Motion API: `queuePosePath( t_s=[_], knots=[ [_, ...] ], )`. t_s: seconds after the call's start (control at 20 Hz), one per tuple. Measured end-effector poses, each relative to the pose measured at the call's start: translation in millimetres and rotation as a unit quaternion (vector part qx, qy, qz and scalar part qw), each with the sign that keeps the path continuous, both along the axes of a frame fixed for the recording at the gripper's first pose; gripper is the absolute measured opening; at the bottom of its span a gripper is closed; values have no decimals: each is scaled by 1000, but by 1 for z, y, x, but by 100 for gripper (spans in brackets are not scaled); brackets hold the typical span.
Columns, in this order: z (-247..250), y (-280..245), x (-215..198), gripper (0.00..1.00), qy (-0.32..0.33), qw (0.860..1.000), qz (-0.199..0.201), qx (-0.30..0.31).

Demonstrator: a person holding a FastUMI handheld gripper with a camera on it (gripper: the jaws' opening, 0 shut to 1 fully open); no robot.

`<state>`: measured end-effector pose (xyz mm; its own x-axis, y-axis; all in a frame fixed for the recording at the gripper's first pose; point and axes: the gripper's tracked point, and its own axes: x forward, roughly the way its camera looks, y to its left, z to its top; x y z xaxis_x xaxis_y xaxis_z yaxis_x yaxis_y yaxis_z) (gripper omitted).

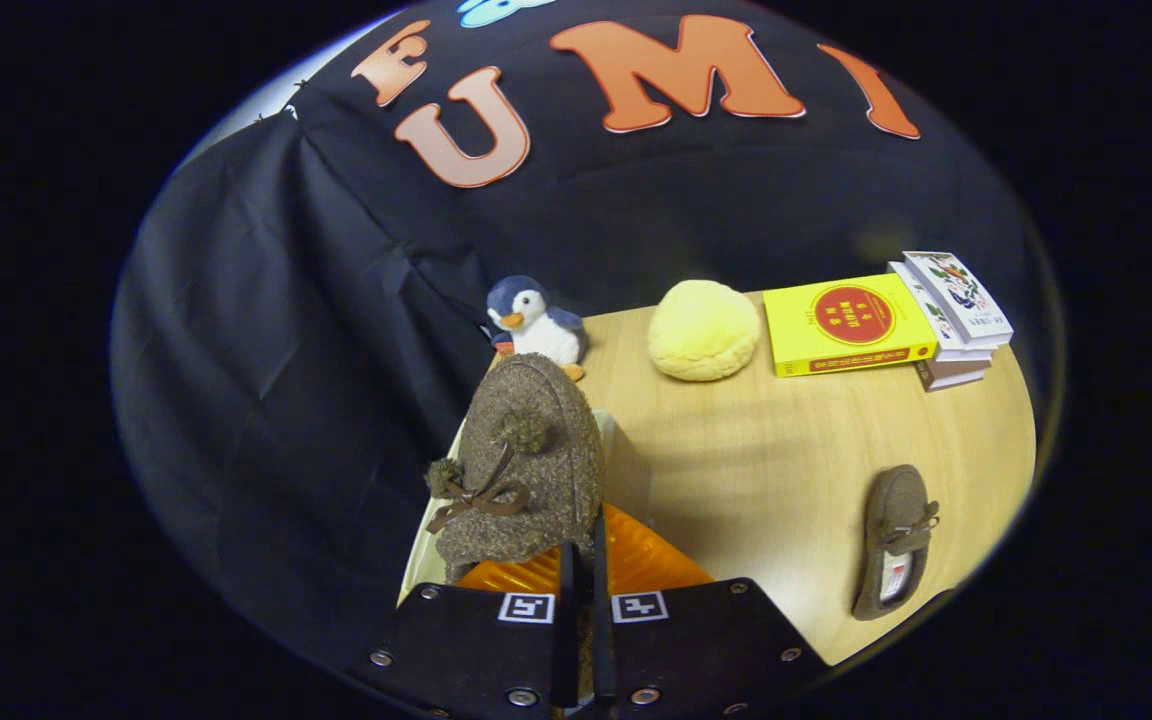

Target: Open the storage box then place both shoes into the box .Put the left shoe in first, then the right shoe, with the right side of both shoes facing outward in a uniform manner.

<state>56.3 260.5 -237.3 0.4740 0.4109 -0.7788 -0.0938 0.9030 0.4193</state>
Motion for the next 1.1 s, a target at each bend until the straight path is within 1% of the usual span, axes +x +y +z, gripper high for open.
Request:
queuePosePath(
  t_s=[0.15, 0.35, 0.65, 0.7, 0.8, 1.0, 1.1],
  knots=[
    [-6, 38, 1, 7, 9, 1000, 16, 8],
    [-29, 79, -2, 7, 32, 999, 28, 4],
    [-77, 108, -11, 7, 80, 996, 22, -16],
    [-87, 106, -16, 7, 93, 995, 14, -22],
    [-100, 108, -15, 7, 109, 994, -4, -23],
    [-120, 120, -16, 7, 139, 990, -14, -18],
    [-132, 121, -18, 7, 157, 987, -29, -24]
  ],
)
